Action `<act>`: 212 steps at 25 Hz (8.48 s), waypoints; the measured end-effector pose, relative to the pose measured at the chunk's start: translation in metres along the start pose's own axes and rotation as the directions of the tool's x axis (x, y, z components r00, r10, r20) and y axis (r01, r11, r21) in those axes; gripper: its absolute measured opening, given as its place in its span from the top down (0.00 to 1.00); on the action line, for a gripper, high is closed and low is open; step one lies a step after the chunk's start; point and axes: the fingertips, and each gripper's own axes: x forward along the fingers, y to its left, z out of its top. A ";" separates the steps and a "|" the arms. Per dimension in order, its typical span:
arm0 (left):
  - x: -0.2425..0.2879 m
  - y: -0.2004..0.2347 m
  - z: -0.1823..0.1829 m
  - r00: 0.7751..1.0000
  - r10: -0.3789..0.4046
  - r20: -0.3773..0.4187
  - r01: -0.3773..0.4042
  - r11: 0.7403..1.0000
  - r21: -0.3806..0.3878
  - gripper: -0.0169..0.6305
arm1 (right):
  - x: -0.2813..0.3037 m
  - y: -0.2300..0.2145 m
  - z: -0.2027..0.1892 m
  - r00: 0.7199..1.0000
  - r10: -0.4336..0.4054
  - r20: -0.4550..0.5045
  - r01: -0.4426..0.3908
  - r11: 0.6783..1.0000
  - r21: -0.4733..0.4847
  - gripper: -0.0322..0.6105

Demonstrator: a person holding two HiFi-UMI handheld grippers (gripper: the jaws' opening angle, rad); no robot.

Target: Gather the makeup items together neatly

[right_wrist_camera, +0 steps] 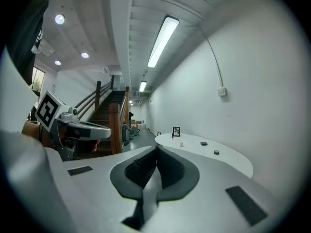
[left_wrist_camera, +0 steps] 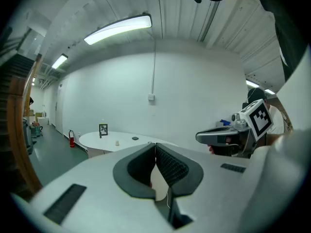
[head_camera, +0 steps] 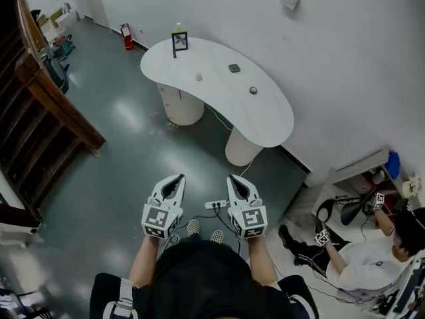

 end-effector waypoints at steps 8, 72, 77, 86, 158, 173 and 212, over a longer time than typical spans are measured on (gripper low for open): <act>-0.005 0.017 -0.001 1.000 0.002 0.003 -0.002 1.000 -0.006 0.94 | 0.011 0.010 0.001 1.000 -0.008 -0.005 0.008 1.000 0.017 0.90; 0.541 0.134 0.052 0.959 -0.246 -0.141 0.246 0.969 -0.024 0.94 | 0.352 -0.404 0.003 0.969 -0.188 -0.159 0.208 0.970 0.122 0.90; 0.576 0.138 0.029 0.934 -0.301 -0.193 0.299 0.953 -0.043 0.94 | 0.371 -0.419 -0.025 0.954 -0.217 -0.208 0.248 0.959 0.140 0.90; 0.614 0.139 -0.033 0.880 -0.376 -0.291 0.365 0.926 -0.093 0.94 | 0.398 -0.437 -0.089 0.925 -0.239 -0.296 0.305 0.931 0.202 0.90; 0.594 0.201 -0.078 0.905 -0.236 -0.354 0.185 0.968 -0.171 0.94 | 0.516 -0.416 -0.180 0.843 -0.118 -0.525 0.148 0.989 0.015 0.60; 0.588 0.192 0.005 0.942 -0.252 -0.223 0.239 0.967 -0.085 0.94 | 0.467 -0.438 -0.051 0.927 -0.241 -0.287 0.265 0.963 0.049 0.61; 0.547 0.131 0.134 0.958 -0.285 -0.034 0.287 0.950 0.125 0.94 | 0.328 -0.410 0.076 0.912 -0.409 0.007 0.408 0.911 0.054 0.89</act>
